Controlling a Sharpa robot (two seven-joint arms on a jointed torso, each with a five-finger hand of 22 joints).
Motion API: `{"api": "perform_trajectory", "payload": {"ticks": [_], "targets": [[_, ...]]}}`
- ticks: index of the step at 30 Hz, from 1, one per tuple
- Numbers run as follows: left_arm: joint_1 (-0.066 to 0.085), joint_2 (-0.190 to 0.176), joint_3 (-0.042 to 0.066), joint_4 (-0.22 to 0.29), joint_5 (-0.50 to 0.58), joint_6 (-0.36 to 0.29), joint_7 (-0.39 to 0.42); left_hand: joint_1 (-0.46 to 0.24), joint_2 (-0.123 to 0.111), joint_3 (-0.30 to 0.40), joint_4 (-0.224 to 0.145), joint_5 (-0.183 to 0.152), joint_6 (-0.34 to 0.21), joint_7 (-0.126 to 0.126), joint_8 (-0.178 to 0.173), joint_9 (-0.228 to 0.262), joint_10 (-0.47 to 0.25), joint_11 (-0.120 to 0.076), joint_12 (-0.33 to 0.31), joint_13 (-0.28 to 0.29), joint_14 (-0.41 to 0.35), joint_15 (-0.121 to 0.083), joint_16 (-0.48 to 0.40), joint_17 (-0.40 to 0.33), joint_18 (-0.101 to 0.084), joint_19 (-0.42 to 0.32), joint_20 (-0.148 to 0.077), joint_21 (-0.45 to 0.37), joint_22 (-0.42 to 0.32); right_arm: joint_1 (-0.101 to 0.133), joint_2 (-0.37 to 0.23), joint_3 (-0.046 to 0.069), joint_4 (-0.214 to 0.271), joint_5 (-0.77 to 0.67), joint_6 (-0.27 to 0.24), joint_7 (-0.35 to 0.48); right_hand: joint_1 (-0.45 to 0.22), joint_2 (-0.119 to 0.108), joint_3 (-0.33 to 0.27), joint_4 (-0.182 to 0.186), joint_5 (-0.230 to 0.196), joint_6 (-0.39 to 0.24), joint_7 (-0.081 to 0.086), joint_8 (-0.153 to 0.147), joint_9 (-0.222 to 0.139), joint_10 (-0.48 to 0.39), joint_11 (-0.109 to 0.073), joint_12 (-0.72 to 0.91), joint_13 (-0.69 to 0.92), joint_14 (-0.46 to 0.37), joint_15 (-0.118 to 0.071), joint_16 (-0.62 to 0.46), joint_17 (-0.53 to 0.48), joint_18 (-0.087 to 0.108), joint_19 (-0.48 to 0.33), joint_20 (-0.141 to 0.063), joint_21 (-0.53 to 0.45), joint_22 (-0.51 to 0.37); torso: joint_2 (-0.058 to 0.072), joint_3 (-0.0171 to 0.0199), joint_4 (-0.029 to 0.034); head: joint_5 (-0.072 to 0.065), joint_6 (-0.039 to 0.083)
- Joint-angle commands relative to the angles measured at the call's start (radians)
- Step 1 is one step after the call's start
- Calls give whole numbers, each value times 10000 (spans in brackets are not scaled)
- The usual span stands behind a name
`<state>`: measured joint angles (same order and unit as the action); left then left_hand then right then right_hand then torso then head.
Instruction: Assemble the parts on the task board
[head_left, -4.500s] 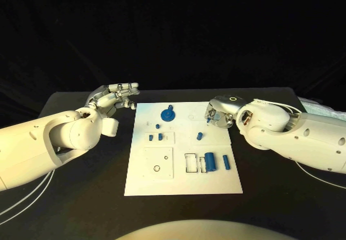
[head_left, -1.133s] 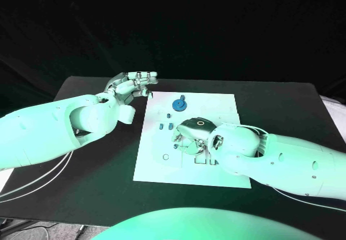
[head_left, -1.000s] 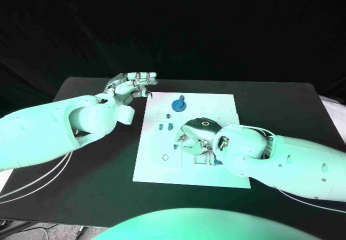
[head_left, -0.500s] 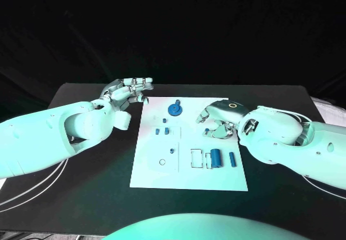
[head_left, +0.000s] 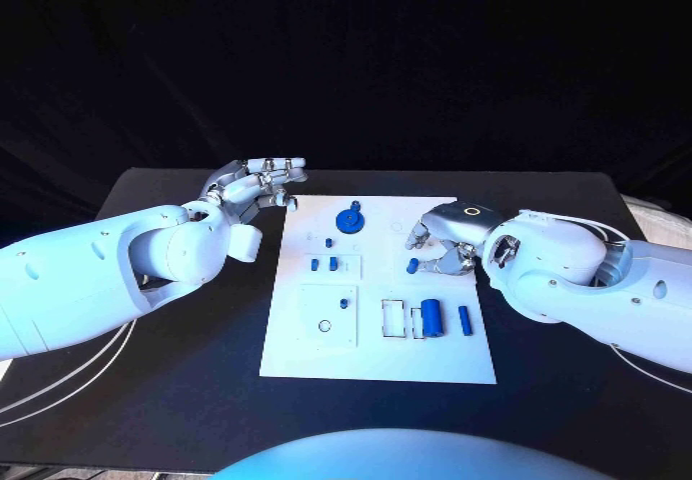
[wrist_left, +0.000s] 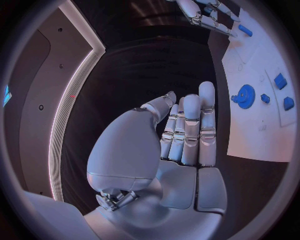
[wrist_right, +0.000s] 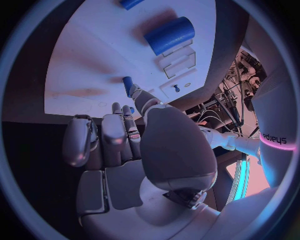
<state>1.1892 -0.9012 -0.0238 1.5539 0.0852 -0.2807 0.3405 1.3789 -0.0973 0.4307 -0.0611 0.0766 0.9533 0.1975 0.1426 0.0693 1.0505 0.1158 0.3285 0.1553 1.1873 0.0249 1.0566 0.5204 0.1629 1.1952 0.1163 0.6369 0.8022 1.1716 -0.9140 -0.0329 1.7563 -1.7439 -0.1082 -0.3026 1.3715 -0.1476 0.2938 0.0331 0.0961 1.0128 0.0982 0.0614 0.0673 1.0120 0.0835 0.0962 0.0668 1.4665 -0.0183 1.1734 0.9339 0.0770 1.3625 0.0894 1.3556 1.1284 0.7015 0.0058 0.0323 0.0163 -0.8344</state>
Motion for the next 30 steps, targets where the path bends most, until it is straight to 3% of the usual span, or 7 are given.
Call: {"api": "perform_trajectory", "payload": {"ticks": [1,7,21,25,30], "targets": [[4,12,7,12,25,196,50,64,59,-33,-8,66,-78,12,35,0,-87,10,17,9,-73,23,26,-9,188,-29,70,-45,-14,-22,47,-8,-33,6,717,69,81,52,-54,36,-48,117,29,48,17,163,0,96,3,147,7,-36,-15,122,14,7,-45,-2,6,0,-9,23,-11],[4,9,7,8,25,196,52,64,59,-33,-8,66,-78,12,35,0,-87,10,17,9,-73,23,26,-9,188,-29,70,-45,-14,-82,189,-19,-142,102,825,202,183,263,117,54,-44,472,174,113,49,565,-79,249,-17,147,-40,-10,-34,123,42,-8,-34,23,10,1,-16,26,-31],[4,10,7,1,25,202,45,64,59,-33,-8,66,-78,12,35,0,-87,10,17,9,-73,23,26,-9,188,-29,70,-45,-14,-195,564,-36,-543,102,713,303,276,638,826,89,-331,1050,201,148,79,1398,-167,337,-27,147,7,68,-43,116,74,18,-22,43,12,7,-11,37,-109],[4,9,7,-3,25,205,38,64,59,-33,-8,66,-78,12,35,0,-87,10,17,9,-73,23,26,-9,188,-29,70,-45,-14,-223,625,-38,-633,20,163,266,295,798,1083,94,-382,1308,203,219,118,1691,-204,362,-13,153,-16,103,-33,114,94,3,-5,70,5,5,-13,31,-120],[3,13,7,-15,24,215,34,64,59,-33,-8,66,-78,12,35,0,-87,10,17,9,-73,23,26,-9,188,-29,70,-45,-14,-237,579,-36,-571,-69,-897,311,414,973,1432,-15,-419,1559,196,302,171,2041,-270,367,9,164,-70,157,-1,105,131,-50,29,126,0,2,-1,20,-123]]}}
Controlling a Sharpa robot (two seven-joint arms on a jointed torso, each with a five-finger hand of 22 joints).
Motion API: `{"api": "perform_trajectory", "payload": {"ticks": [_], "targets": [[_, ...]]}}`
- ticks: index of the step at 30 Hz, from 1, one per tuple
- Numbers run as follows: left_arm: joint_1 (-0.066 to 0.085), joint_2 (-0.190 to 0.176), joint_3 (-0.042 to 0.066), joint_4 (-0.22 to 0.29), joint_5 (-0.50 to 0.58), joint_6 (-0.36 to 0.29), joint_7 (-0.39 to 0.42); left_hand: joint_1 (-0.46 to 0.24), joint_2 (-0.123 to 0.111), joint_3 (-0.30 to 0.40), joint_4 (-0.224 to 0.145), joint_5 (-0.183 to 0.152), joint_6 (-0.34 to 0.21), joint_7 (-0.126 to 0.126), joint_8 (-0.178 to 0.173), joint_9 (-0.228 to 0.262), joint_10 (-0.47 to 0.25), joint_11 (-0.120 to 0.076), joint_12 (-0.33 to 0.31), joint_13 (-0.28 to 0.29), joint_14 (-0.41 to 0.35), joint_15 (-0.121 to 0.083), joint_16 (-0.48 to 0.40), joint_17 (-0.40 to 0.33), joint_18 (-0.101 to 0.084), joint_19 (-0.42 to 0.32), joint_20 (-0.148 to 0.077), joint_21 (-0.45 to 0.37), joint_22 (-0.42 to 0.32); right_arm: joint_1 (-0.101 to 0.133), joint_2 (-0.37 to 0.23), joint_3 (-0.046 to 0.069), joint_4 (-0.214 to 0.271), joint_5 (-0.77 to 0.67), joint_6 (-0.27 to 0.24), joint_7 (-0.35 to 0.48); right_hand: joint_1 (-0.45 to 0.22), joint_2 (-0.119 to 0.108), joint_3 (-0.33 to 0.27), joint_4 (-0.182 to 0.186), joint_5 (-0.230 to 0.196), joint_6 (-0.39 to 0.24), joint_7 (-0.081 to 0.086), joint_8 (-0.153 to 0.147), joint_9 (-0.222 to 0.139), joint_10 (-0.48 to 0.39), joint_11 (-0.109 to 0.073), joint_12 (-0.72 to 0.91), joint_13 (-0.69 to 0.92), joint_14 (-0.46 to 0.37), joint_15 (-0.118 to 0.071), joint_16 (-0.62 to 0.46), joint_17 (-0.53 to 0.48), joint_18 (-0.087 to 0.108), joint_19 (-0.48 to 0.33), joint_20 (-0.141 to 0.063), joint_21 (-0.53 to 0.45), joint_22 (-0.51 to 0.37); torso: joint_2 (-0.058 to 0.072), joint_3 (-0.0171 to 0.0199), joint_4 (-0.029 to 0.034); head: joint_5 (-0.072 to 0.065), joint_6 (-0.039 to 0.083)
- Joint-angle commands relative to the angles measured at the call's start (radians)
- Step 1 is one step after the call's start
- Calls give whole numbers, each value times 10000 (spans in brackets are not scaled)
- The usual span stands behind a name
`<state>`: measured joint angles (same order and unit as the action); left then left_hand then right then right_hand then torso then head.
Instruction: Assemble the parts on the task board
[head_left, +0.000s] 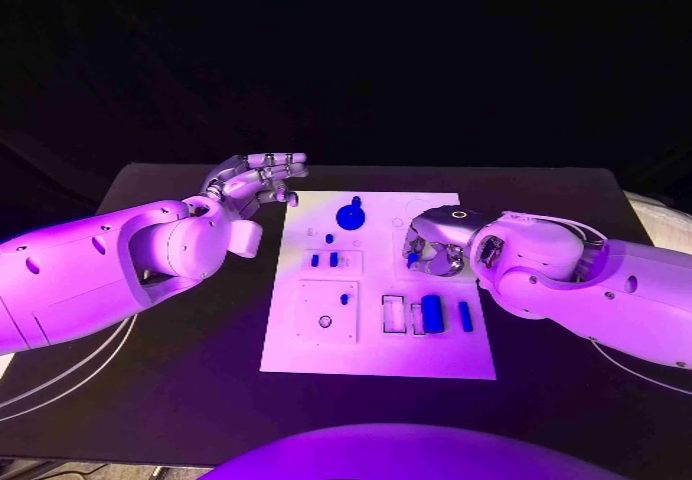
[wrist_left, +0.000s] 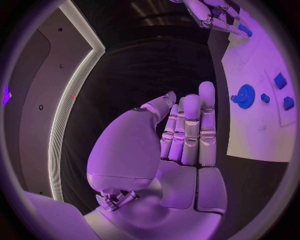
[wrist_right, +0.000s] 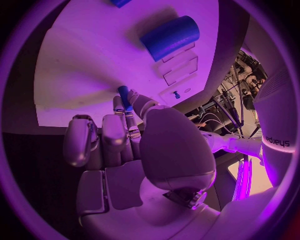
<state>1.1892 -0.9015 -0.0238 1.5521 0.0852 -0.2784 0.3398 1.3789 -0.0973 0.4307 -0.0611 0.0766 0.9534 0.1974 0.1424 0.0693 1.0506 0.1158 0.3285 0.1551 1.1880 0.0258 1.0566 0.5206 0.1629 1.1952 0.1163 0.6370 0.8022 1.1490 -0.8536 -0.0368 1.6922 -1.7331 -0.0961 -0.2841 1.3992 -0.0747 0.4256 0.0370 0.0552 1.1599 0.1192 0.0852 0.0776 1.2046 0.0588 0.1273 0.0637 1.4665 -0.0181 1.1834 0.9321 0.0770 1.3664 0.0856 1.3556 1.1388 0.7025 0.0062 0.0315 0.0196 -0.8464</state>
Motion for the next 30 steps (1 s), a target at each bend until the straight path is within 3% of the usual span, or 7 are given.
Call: {"api": "perform_trajectory", "payload": {"ticks": [1,8,13,17,25,30], "targets": [[3,16,7,1,24,193,41,64,59,-34,-9,66,-79,13,36,0,-87,10,17,11,-80,15,26,-11,188,-30,70,-45,-14,-12,-57,6,124,-176,-1199,144,154,252,171,-83,-9,108,-11,67,74,153,-27,45,39,165,-77,67,23,100,105,-20,42,43,-9,-2,6,-13,-3],[3,17,6,-28,22,192,40,64,59,-34,-9,66,-79,13,36,0,-87,10,17,11,-80,15,26,-11,188,-30,70,-45,-14,95,-434,89,857,421,-1795,229,165,216,343,-177,-6,141,19,57,88,237,-25,-24,35,165,-78,89,26,95,118,-38,57,66,-23,-10,-4,5,-9],[2,25,6,-38,20,194,41,72,73,-44,-19,67,-96,17,67,4,-120,14,65,22,-94,20,35,-22,188,-36,76,-50,-14,189,-509,121,1400,931,-1725,290,166,165,411,-238,0,143,37,43,91,254,-15,-69,31,164,-74,99,27,93,121,-39,62,72,-14,-9,-5,61,11],[2,32,6,-40,19,198,42,72,73,-44,-19,67,-96,17,67,4,-120,14,65,22,-94,20,35,-22,188,-36,76,-50,-14,180,-241,113,1566,1278,-1553,398,147,118,488,-293,10,118,63,10,87,239,9,-139,24,158,-61,98,8,94,112,-34,57,57,-12,-13,-8,179,-17],[2,68,6,-38,19,217,41,72,73,-44,-19,67,-96,17,67,4,-120,14,65,22,-94,20,35,-22,188,-36,76,-50,-14,-222,848,25,1486,1257,-1337,767,119,86,605,-365,33,66,106,-47,75,196,44,-243,17,152,-34,105,-7,101,91,-18,40,20,-5,-10,16,368,-77],[2,91,6,-28,19,223,42,72,73,-44,-19,67,-96,17,67,4,-120,14,65,22,-94,20,35,-22,188,-36,76,-50,-14,-534,1459,-62,1207,1098,-1117,940,107,70,645,-396,50,44,121,-70,70,174,59,-284,15,149,-23,107,-13,104,82,-9,32,4,-5,-30,17,458,-129]]}}
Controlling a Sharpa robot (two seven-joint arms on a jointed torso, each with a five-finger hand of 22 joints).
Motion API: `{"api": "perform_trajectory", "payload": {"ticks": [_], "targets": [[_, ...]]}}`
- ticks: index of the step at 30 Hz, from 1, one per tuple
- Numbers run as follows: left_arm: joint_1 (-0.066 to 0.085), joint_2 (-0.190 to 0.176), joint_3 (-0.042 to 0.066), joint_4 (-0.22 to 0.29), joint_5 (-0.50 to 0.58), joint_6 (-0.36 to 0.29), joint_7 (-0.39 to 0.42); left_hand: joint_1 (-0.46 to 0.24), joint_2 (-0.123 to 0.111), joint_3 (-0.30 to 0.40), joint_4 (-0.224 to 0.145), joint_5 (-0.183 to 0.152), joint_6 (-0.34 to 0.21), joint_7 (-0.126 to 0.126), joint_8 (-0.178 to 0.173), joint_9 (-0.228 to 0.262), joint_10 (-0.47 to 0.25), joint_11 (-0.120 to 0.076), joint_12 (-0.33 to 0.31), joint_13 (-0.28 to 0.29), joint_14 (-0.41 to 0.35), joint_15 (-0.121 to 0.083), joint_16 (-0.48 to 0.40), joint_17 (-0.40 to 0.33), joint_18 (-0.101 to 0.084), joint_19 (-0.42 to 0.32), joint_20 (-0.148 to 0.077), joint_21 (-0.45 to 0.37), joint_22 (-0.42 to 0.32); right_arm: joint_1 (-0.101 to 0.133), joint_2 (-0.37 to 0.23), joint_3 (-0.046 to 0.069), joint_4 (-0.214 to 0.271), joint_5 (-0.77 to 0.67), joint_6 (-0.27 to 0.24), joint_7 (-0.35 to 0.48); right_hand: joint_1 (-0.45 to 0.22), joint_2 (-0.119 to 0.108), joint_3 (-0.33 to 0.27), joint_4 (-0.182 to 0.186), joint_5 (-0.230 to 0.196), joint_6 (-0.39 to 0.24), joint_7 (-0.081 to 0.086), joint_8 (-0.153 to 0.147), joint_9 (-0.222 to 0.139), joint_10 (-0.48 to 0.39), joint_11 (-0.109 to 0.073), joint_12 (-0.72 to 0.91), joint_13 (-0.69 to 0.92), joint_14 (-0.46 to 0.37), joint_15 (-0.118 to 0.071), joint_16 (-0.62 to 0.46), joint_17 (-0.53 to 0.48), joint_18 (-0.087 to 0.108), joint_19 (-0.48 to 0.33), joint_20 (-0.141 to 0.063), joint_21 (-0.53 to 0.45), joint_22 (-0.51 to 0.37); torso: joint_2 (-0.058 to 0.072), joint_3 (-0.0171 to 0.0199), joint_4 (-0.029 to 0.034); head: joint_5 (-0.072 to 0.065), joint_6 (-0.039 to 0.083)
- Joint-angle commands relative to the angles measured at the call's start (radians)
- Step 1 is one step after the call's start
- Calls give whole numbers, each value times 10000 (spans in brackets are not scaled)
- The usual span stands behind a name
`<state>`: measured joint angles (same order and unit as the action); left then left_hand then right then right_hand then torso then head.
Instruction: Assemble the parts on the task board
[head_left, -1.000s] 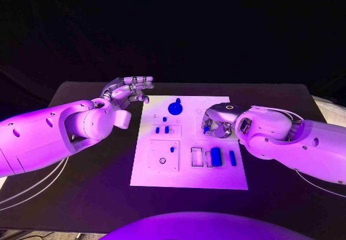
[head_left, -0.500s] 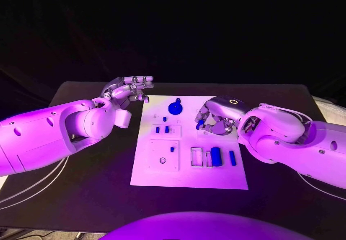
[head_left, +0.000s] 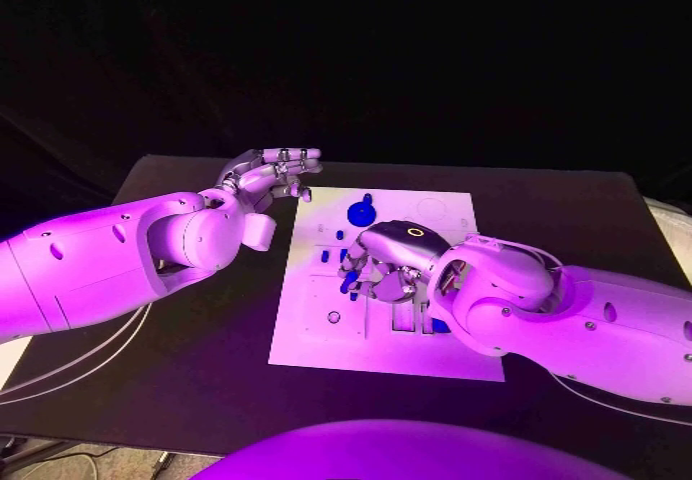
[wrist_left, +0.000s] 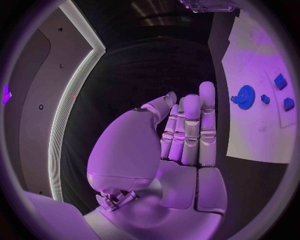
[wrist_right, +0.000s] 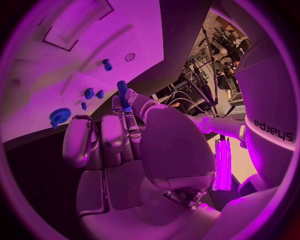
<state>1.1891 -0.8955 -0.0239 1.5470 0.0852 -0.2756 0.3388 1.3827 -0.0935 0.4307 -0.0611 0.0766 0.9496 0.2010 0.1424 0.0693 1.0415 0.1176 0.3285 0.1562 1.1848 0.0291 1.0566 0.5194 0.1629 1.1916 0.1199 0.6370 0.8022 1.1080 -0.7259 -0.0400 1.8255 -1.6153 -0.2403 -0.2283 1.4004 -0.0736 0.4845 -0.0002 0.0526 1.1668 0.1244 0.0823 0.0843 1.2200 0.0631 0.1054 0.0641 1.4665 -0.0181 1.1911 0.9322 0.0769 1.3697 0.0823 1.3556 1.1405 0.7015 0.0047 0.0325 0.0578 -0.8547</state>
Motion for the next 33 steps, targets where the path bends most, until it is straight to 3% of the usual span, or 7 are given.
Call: {"api": "perform_trajectory", "payload": {"ticks": [1,6,11,19,33], "targets": [[3,37,7,23,20,198,51,33,34,-45,-19,67,-58,-19,68,4,-29,-4,65,11,-61,-14,35,-10,188,1,39,-51,-14,-188,277,-44,-191,-107,378,403,91,57,60,-27,79,-27,72,-44,3,17,19,-70,12,148,-22,29,-16,105,47,26,31,-16,6,-16,8,86,-51],[3,70,7,11,20,207,47,33,34,-45,-19,67,-58,-19,68,4,-29,-4,65,11,-61,-14,35,-10,188,1,39,-51,-14,-445,622,-101,-507,-217,620,470,77,51,86,-43,89,-39,82,-58,0,4,29,-96,11,146,-13,30,-22,109,37,32,22,-34,16,-6,-12,186,-96],[3,88,7,-5,20,214,43,33,34,-45,-19,67,-58,-19,68,4,-29,-4,65,11,-61,-14,35,-10,188,1,39,-51,-14,-568,781,-126,-706,-321,906,439,72,51,95,-47,92,-43,85,-62,-1,0,32,-105,11,146,-11,31,-23,108,37,35,24,-32,8,-1,-23,184,-137],[3,93,7,-14,20,217,40,33,34,-45,-19,67,-58,-19,68,4,-29,-4,65,11,-61,-14,35,-10,188,1,39,-51,-14,-610,837,-139,-819,-563,1204,276,68,49,98,-50,93,-44,87,-64,-1,-2,34,-109,11,146,-9,35,-18,109,35,36,21,-36,7,13,-9,168,-172],[3,91,7,-25,20,234,23,41,39,-58,-33,66,-76,-16,95,7,-57,-1,110,20,-71,-11,44,-20,189,-3,42,-53,-12,-620,884,-142,-847,-1298,1214,-194,31,51,117,-53,100,-25,86,-61,3,19,36,-120,17,149,-3,56,8,106,41,45,30,-19,0,10,-13,114,-179]]}}
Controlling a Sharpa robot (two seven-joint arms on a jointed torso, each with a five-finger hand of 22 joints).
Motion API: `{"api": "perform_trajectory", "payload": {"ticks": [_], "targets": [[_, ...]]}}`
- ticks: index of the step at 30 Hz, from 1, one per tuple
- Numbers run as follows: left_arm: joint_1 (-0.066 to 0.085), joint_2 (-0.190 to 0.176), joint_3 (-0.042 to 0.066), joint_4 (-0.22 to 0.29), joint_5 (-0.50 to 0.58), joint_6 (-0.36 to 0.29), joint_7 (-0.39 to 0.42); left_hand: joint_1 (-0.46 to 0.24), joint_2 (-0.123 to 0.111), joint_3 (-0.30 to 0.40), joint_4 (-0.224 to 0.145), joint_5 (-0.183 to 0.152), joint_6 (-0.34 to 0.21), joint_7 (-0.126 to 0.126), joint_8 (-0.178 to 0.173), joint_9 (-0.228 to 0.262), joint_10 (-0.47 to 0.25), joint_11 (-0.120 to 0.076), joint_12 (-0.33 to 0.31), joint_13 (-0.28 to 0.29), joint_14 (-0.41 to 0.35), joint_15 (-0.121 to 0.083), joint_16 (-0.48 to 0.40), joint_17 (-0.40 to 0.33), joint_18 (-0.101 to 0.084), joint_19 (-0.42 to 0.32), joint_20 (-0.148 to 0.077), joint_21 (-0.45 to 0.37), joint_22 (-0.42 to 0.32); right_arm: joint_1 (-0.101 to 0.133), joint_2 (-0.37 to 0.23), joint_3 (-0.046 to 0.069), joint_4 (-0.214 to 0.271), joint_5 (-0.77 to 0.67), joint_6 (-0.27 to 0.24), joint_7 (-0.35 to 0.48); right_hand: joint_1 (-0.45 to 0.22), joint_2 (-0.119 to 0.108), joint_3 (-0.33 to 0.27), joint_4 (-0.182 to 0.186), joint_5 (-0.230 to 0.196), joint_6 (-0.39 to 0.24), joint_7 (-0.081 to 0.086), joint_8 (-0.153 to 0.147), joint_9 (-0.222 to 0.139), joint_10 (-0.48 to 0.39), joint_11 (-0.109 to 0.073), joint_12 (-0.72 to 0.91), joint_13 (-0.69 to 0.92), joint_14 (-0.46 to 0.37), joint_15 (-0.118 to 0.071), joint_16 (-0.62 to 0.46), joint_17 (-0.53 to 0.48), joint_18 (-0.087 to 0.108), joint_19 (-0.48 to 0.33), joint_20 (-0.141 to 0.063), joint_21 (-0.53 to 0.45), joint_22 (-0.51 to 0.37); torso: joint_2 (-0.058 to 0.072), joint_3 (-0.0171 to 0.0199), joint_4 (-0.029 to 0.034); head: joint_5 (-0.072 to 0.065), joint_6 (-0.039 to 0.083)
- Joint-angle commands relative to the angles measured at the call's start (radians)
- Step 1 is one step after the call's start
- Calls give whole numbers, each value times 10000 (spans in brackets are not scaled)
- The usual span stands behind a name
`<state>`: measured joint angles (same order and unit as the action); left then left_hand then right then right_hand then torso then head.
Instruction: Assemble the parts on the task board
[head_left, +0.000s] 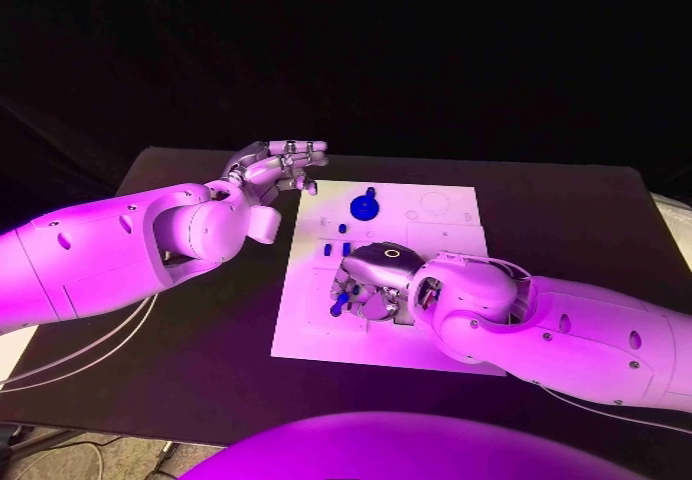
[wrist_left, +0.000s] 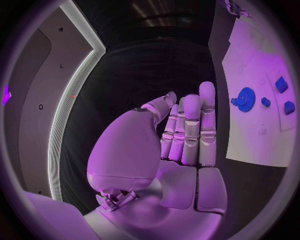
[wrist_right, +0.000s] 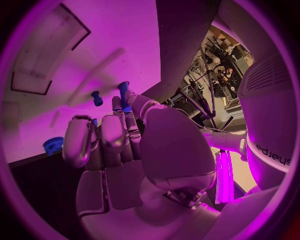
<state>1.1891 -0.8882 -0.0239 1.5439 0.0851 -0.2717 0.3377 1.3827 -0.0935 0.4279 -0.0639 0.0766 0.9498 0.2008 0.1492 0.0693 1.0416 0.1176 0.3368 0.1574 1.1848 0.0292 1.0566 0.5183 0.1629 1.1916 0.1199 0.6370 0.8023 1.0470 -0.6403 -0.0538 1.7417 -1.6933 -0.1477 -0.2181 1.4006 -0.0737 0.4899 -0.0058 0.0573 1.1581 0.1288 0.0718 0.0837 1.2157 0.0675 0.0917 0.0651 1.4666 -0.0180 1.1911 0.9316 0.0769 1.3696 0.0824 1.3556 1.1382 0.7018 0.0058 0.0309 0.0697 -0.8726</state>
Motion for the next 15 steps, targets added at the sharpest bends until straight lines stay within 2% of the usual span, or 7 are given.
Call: {"api": "perform_trajectory", "payload": {"ticks": [1,8,13,15], "targets": [[4,18,7,6,20,196,32,41,38,-30,-5,66,-77,-14,26,7,-58,-1,27,9,-71,-12,45,-9,189,-3,43,-53,-12,-12,57,-6,-7,-536,364,-301,16,36,62,-3,52,65,41,43,10,66,-7,12,8,148,-2,54,6,106,41,46,30,5,-4,-2,2,-1,0],[4,30,7,15,20,203,25,41,38,-30,-5,66,-77,-14,26,7,-58,-1,27,9,-71,-12,45,-9,189,-3,43,-53,-12,-37,302,-62,-71,-544,842,-307,-178,-115,5,-16,59,78,30,22,13,79,-4,-57,13,140,8,61,-15,111,28,66,23,-10,0,-11,12,-25,0],[4,23,7,22,20,193,19,41,38,-30,-5,66,-77,-14,26,7,-58,-1,27,9,-71,-12,45,-9,189,-3,43,-53,-12,-45,391,-104,-156,-519,888,-299,-345,-231,-59,-12,285,58,28,-13,5,78,2,-127,13,133,12,72,-30,113,21,72,19,-17,-4,-14,12,-15,0],[4,18,7,25,20,190,16,41,38,-30,-5,66,-77,-14,26,7,-58,-1,27,9,-71,-12,45,-9,189,-3,43,-53,-12,-46,409,-119,-181,-521,842,-305,-491,-363,-135,19,382,-94,82,-81,-34,-60,50,-222,-6,125,51,68,-51,116,4,90,3,-46,-7,-18,13,-18,0]]}}
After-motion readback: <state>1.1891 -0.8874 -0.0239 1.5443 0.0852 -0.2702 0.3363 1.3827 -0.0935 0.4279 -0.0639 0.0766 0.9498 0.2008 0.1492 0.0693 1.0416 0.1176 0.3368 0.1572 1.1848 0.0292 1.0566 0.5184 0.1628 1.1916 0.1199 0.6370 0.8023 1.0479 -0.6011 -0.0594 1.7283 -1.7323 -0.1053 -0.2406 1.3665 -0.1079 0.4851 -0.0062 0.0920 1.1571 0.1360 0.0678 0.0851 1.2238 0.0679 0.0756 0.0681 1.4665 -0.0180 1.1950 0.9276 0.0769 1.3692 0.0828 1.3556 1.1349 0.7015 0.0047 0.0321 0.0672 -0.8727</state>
